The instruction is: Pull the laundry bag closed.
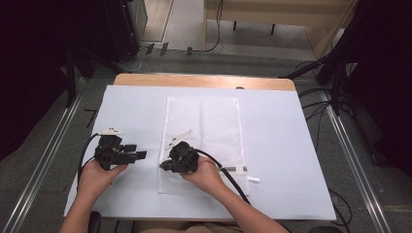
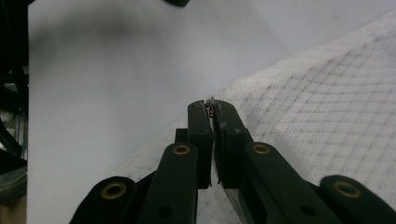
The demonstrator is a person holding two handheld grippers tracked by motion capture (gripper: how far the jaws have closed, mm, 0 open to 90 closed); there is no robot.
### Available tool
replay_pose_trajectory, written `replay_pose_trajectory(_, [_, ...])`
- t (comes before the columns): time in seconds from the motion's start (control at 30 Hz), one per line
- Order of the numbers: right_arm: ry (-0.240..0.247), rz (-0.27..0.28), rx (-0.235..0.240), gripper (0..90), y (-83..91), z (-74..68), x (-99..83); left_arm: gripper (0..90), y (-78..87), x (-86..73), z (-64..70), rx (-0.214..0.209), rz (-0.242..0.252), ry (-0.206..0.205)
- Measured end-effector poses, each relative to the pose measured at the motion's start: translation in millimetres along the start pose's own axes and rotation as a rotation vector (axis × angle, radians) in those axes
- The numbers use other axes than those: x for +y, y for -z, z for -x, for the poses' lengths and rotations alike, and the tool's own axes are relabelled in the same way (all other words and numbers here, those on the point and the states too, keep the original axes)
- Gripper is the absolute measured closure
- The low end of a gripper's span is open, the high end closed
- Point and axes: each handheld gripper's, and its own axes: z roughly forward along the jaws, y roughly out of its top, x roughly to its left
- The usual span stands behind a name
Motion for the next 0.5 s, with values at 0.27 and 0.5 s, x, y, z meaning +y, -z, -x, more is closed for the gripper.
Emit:
replay_pose_trajectory(0.27, [-0.003,0.006,0.006,87.8,10.8,1.7,4.7,44.6,-2.2,-4.4,13.6,-0.078,-0.02,-0.083])
replay_pose_trajectory(0.5, [0.009,0.014,-0.003,87.8,16.5,0.5,8.7,45.3,-10.5,-7.9,21.0,-0.166,-0.045,-0.101])
